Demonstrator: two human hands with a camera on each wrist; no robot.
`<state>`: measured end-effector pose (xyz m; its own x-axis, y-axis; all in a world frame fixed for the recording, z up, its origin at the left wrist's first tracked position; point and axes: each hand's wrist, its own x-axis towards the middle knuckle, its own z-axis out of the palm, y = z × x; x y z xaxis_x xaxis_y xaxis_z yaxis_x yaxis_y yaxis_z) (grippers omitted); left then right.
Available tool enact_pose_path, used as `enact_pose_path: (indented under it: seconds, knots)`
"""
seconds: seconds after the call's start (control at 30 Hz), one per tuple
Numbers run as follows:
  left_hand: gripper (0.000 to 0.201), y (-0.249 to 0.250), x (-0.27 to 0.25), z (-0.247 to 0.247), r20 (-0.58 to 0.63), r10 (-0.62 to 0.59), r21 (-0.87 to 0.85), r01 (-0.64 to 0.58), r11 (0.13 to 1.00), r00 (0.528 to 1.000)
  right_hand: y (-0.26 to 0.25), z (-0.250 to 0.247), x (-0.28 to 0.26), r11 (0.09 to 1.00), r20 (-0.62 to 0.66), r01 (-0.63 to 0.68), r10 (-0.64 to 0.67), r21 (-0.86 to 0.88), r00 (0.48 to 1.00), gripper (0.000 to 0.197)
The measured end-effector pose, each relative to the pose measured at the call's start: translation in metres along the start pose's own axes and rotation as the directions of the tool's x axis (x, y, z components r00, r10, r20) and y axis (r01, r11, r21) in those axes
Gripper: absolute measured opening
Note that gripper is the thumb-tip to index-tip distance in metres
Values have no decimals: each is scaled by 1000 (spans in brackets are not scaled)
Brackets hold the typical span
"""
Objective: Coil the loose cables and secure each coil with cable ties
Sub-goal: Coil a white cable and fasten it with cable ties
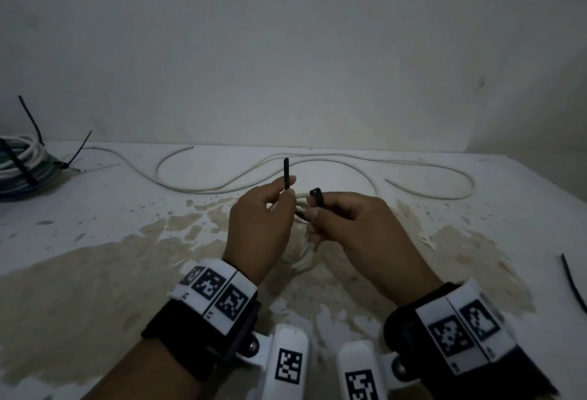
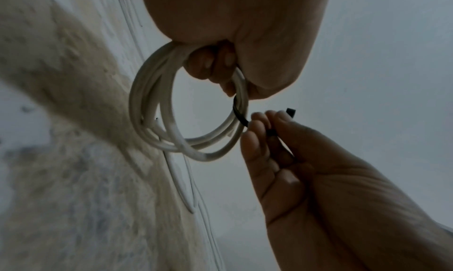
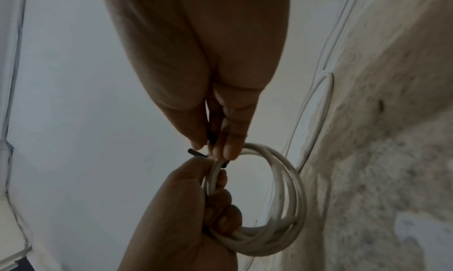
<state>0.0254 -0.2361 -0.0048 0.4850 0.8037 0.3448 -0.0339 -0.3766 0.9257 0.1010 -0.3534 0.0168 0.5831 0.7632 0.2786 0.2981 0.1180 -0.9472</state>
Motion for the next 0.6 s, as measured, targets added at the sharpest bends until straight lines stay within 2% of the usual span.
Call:
enact_pose_path:
  seconds: [0.13,0.27,0.33,0.5,0.6]
  knots:
    - [24,1,1,-1,37,12,27,-13,1000,999,1,4,1,997,-53,76,-77,-18,996,21]
    - [34,4,-2,0,70,56,80,-62,995,996,4,5,0,988,-126,117,-129,-105,984,19]
    - [28,4,-3,0,70,73,93,-80,992,995,5,3,0,979,-177,119,-148,-164,973,33]
    - [20,7,-5,0,95,129,180,-145,973,987,7,1,1,957,-283,130,-204,-261,937,25]
    - [20,9,-6,0,125,193,220,-217,951,973,7,1,1,950,-280,141,-221,-278,934,25]
